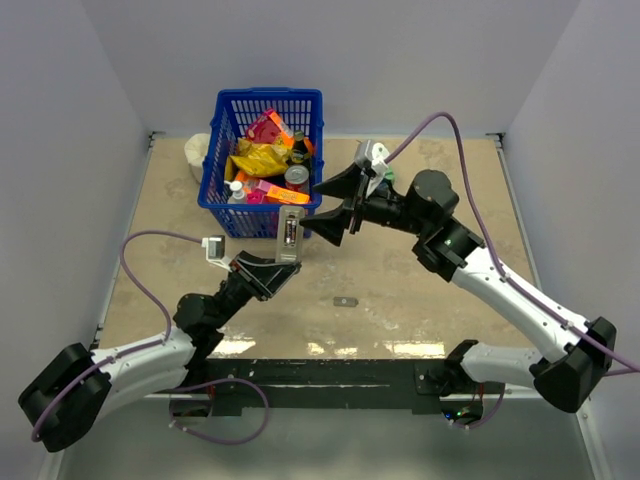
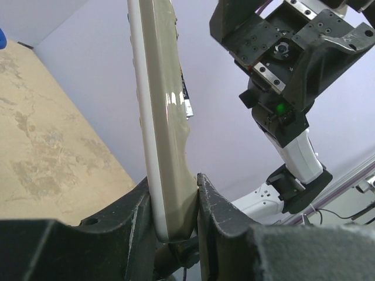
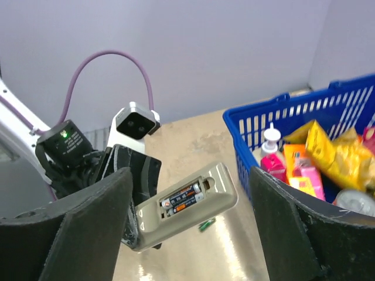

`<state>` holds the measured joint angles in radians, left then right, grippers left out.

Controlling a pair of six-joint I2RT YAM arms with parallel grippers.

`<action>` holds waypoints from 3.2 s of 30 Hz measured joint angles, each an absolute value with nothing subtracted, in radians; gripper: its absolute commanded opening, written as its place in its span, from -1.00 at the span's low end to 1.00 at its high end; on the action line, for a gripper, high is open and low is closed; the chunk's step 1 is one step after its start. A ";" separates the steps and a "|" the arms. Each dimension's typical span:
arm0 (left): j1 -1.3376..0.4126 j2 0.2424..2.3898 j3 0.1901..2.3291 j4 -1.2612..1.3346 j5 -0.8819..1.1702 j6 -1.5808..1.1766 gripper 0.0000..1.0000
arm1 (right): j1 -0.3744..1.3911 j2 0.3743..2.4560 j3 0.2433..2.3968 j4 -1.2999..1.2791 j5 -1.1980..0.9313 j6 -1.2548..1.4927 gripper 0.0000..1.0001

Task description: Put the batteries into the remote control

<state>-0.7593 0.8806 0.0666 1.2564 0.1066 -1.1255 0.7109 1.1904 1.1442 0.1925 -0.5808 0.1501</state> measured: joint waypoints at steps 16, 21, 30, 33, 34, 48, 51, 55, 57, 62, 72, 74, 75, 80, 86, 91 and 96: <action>-0.750 0.935 0.069 1.261 0.131 -1.124 -1.00 | 0.765 1.237 0.974 0.226 -0.461 0.452 0.50; -0.748 0.940 0.081 1.263 0.152 -1.123 -1.00 | 0.781 1.250 0.960 0.225 -0.459 0.478 0.48; -0.748 0.943 0.088 1.265 0.166 -1.123 -1.00 | 0.788 1.251 0.936 0.224 -0.437 0.498 0.23; -0.748 0.952 0.088 1.267 0.171 -1.123 -1.00 | 0.788 1.251 0.936 0.229 -0.439 0.503 0.06; -0.748 0.957 0.088 1.267 0.172 -1.123 -1.00 | 0.788 1.253 0.936 0.234 -0.439 0.505 0.02; -0.739 0.985 0.111 1.275 0.191 -1.088 -1.00 | 0.784 1.279 0.937 0.311 -0.445 0.620 -0.53; -0.733 0.986 0.112 1.275 0.186 -1.089 -1.00 | 0.783 1.291 0.949 0.313 -0.447 0.624 -0.26; -0.733 0.972 0.112 1.273 0.178 -1.089 -1.00 | 0.786 1.302 0.975 0.291 -0.446 0.589 -0.24; -0.732 0.959 0.112 1.265 0.178 -1.089 -1.00 | 0.787 1.302 0.984 0.279 -0.445 0.569 -0.48; -0.727 0.942 0.112 1.267 0.192 -1.063 -0.64 | 0.792 1.293 1.000 0.265 -0.456 0.575 -1.00; -0.632 0.895 0.120 1.209 0.335 -1.055 0.27 | 0.785 1.289 1.010 0.221 -0.478 0.503 -1.00; -0.586 0.873 0.143 1.161 0.398 -1.052 0.34 | 0.777 1.289 1.012 0.204 -0.492 0.477 -1.00; -0.557 0.862 0.163 1.131 0.441 -1.045 0.35 | 0.774 1.289 1.014 0.193 -0.496 0.466 -1.00; -0.481 0.833 0.256 0.973 0.602 -0.972 0.36 | 0.765 1.289 1.023 0.170 -0.546 0.417 -1.00; -0.467 0.859 0.369 0.786 0.740 -0.838 0.26 | 0.760 1.290 1.030 0.154 -0.614 0.381 -1.00; -0.466 0.868 0.378 0.727 0.768 -0.789 0.22 | 0.760 1.291 1.030 0.162 -0.657 0.379 -1.00; -0.465 0.868 0.365 0.734 0.790 -0.770 -0.10 | 0.760 1.311 1.030 0.188 -0.682 0.381 -1.00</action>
